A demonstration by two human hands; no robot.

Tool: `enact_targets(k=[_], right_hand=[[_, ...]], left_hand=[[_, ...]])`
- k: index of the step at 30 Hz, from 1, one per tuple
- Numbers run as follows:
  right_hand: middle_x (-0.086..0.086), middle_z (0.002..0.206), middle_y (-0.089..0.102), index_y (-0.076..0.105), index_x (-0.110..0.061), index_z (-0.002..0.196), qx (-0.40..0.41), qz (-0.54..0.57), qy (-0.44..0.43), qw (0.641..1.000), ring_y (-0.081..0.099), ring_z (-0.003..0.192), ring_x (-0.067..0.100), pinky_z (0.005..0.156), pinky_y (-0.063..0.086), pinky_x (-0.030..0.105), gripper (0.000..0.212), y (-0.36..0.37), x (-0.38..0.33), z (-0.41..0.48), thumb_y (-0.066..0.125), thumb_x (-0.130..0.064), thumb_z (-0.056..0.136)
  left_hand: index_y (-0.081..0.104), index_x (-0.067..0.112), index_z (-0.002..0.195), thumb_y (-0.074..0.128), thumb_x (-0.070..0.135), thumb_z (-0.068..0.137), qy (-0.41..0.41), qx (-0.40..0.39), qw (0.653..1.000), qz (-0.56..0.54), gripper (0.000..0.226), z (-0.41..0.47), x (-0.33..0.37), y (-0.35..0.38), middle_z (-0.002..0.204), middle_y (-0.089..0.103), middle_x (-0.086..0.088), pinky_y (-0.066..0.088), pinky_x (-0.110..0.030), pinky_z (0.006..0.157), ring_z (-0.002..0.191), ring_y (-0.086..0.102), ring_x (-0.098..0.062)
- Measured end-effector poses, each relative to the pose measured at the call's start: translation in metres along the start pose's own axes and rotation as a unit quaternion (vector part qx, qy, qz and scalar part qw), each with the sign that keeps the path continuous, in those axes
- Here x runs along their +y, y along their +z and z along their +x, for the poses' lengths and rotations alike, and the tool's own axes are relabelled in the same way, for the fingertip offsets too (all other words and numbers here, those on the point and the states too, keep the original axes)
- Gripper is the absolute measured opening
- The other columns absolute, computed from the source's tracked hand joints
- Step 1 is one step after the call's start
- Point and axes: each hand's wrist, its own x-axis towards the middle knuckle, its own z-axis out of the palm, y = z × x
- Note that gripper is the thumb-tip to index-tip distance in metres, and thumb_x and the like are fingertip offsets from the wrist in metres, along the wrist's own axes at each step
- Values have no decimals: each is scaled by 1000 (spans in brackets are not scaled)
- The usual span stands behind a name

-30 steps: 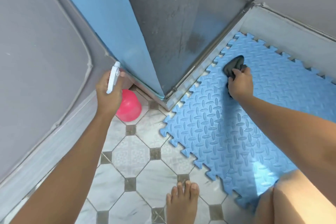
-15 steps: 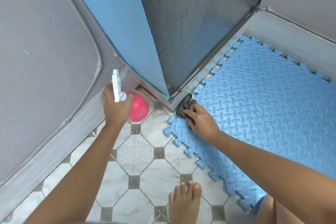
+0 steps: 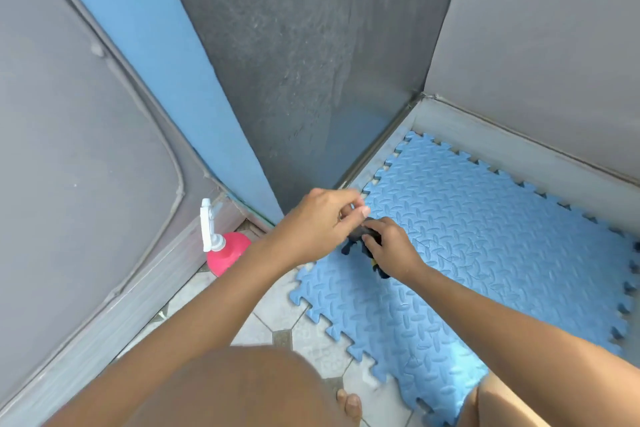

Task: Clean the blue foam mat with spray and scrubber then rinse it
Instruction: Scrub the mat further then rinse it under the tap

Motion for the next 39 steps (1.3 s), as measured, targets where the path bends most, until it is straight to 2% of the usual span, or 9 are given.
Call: enact_targets(k=[4,8,12,16,19,23,31,34,39], right_hand=[[1,96,63,71,-24,110,138,51,25,989,61,88,19,78,46,30,19,-96,-32,3,60,-18,96],[0,73,68,70,-23,92,228,88,12,970,66,65,26,66,57,41,14,-202,-76,5,56,-23,91],[-5,72,68,72,-22,98,285,103,-14,953,66,64,23,67,56,34,16,-280,-117,7,58,-18,91],[-6,80,70,69,-22,101,292,98,-9,951,62,57,-1,54,44,15,14,-312,-140,10,59,-15,93],[1,92,72,70,-14,115,282,93,11,955,64,72,6,66,44,22,24,-314,-144,14,60,-19,93],[1,92,71,69,-14,115,270,108,13,957,62,74,5,65,47,25,23,-310,-141,21,57,-17,95],[7,68,70,69,-19,96,248,168,36,953,61,46,15,53,50,25,16,-301,-145,32,54,-14,95],[7,75,71,69,-20,101,246,173,45,953,64,51,19,60,57,33,16,-307,-141,35,55,-18,94],[8,93,72,67,-18,114,253,161,55,953,64,58,20,69,62,45,24,-311,-135,41,58,-24,92]], left_hand=[[52,9,66,54,28,85,130,136,982,32,27,57,90,-42,56,52,-5,42,-31,57,56,47,-26],[53,16,69,58,39,91,192,205,951,132,33,107,185,-106,60,55,3,52,-38,71,67,54,-32],[65,15,90,53,51,97,133,246,925,256,39,152,246,-161,91,72,-6,45,-36,74,92,65,-34],[63,7,111,49,48,102,31,170,906,387,44,194,273,-172,124,66,-17,40,-37,79,115,62,-38],[61,7,132,42,44,104,-28,135,902,409,50,220,279,-178,139,59,-16,44,-41,89,125,58,-37],[58,10,112,28,41,106,-45,79,913,397,44,237,268,-182,127,57,-15,40,-40,83,103,54,-34],[49,9,74,28,54,108,-6,38,919,392,60,242,265,-184,87,51,-6,43,-41,86,83,55,-29],[52,9,69,30,57,107,14,31,929,369,65,243,266,-184,79,52,-6,44,-40,82,65,50,-20],[52,7,68,32,56,107,38,29,931,363,66,243,266,-181,75,51,-5,43,-37,75,60,49,-21]])
